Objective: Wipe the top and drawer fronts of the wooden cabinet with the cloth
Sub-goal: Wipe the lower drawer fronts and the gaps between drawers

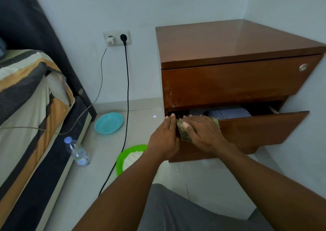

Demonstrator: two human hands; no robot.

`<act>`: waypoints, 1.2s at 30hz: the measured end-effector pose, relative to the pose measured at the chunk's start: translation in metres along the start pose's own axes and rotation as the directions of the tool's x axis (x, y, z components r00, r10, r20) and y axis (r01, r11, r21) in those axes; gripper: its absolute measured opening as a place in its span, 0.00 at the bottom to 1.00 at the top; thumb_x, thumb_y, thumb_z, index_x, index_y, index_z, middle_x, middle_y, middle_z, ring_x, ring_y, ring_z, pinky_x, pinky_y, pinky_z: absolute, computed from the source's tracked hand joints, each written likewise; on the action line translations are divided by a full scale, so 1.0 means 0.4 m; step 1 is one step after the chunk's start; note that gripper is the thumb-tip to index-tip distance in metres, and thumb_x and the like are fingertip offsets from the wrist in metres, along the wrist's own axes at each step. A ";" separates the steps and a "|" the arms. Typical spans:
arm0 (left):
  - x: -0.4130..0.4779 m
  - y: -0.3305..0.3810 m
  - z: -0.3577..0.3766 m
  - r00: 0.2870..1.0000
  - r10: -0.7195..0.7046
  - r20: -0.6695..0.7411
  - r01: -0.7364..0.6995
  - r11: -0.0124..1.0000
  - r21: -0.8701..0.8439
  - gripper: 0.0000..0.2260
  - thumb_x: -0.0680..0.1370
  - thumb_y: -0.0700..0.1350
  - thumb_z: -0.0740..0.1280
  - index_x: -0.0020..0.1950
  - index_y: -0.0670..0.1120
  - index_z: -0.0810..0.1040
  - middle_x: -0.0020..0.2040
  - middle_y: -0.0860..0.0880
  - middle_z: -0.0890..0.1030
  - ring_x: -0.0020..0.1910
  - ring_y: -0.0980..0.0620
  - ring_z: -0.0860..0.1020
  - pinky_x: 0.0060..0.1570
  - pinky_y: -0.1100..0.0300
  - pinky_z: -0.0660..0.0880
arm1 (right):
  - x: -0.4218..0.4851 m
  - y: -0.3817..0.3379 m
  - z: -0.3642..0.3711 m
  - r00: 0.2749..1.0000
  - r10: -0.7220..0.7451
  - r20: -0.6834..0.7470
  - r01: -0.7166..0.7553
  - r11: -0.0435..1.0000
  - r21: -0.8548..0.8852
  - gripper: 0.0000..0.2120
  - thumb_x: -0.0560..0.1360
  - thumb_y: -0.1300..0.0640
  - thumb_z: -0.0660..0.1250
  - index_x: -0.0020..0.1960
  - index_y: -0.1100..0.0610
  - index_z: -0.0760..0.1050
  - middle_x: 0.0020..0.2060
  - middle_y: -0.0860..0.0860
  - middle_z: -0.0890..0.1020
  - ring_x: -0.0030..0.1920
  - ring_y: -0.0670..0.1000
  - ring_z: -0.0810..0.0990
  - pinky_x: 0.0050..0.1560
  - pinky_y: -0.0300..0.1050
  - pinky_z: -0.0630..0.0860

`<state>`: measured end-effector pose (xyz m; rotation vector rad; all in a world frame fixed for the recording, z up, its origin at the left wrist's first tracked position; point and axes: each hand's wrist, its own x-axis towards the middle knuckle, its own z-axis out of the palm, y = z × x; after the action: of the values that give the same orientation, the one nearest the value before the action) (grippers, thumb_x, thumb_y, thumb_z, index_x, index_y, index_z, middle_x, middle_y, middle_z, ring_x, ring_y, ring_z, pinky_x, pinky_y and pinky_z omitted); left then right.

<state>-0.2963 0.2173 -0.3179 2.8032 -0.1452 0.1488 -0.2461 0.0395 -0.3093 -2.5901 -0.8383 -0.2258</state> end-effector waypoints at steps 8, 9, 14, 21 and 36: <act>0.030 0.010 0.013 0.997 0.059 -0.051 -0.056 0.996 0.067 0.29 0.84 0.54 0.45 0.82 0.41 0.53 0.82 0.43 0.56 0.82 0.48 0.51 0.80 0.55 0.49 | -0.016 0.030 0.053 0.995 -0.006 -0.098 -0.010 0.987 -0.162 0.26 0.84 0.44 0.42 0.78 0.48 0.63 0.75 0.48 0.69 0.77 0.50 0.62 0.77 0.53 0.54; 0.032 0.011 0.014 0.997 0.060 -0.054 -0.056 0.996 0.072 0.30 0.83 0.54 0.44 0.82 0.41 0.53 0.82 0.43 0.57 0.82 0.48 0.51 0.80 0.54 0.50 | -0.020 0.037 0.056 0.994 -0.003 -0.112 -0.018 0.984 -0.179 0.25 0.84 0.46 0.44 0.78 0.48 0.62 0.76 0.49 0.68 0.77 0.51 0.62 0.77 0.53 0.54; 0.049 0.021 0.020 0.998 0.057 -0.039 -0.051 0.991 0.124 0.29 0.84 0.56 0.43 0.82 0.43 0.53 0.82 0.45 0.57 0.82 0.48 0.49 0.79 0.51 0.52 | -0.039 0.079 0.051 0.991 0.034 -0.128 -0.059 0.978 -0.199 0.23 0.84 0.48 0.46 0.79 0.48 0.60 0.77 0.49 0.66 0.78 0.51 0.60 0.77 0.51 0.50; 0.072 0.063 0.018 0.998 0.057 -0.021 -0.051 0.974 0.222 0.28 0.85 0.56 0.44 0.82 0.43 0.54 0.81 0.45 0.59 0.81 0.47 0.52 0.79 0.51 0.49 | -0.068 0.168 0.008 0.980 0.040 -0.197 -0.073 0.984 -0.162 0.23 0.84 0.48 0.48 0.76 0.50 0.66 0.73 0.51 0.72 0.75 0.53 0.66 0.76 0.54 0.56; 0.258 0.405 0.103 0.936 0.247 0.253 -0.274 0.959 0.079 0.27 0.86 0.54 0.48 0.82 0.42 0.51 0.81 0.42 0.60 0.80 0.44 0.58 0.78 0.49 0.56 | -0.149 0.454 -0.092 0.887 0.121 -0.445 -0.183 0.978 -0.098 0.17 0.82 0.53 0.56 0.63 0.55 0.79 0.61 0.55 0.81 0.66 0.58 0.75 0.72 0.59 0.65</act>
<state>-0.2096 0.0430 -0.2926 2.8938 -0.5858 -0.1280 -0.1877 -0.1411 -0.3522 -2.5594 -0.4656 -0.8107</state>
